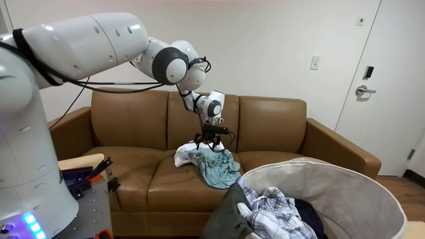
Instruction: Pick up the clothing from the sofa and put it in the laundry bag
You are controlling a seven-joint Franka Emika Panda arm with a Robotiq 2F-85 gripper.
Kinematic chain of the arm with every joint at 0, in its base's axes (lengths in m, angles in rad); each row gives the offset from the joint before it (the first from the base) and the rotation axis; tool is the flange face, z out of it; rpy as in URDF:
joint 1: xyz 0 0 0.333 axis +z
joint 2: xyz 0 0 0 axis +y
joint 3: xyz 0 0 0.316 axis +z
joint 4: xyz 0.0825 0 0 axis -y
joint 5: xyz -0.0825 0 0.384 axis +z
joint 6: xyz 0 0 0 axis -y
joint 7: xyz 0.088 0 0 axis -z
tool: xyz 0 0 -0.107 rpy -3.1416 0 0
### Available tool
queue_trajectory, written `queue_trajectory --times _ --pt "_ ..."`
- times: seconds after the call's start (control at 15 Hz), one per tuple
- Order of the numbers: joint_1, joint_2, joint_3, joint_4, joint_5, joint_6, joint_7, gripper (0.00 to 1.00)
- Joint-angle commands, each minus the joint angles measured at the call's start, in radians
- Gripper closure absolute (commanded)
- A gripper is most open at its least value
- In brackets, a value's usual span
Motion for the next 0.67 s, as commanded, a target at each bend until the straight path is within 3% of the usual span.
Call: queue_trajectory --times 0.0,0.27,0.33,0.6 --pt "0.040 0.205 0.008 0.229 -0.021 -0.064 -0.151 0.00" --pt "0.077 0.366 -0.005 0.393 -0.006 -0.135 -0.216 0.00" --pt "0.065 0.263 -0.026 0.221 0.023 -0.067 -0.209 0.18" --pt "0.066 0.292 -0.034 0.263 0.026 -0.082 -0.231 0.47"
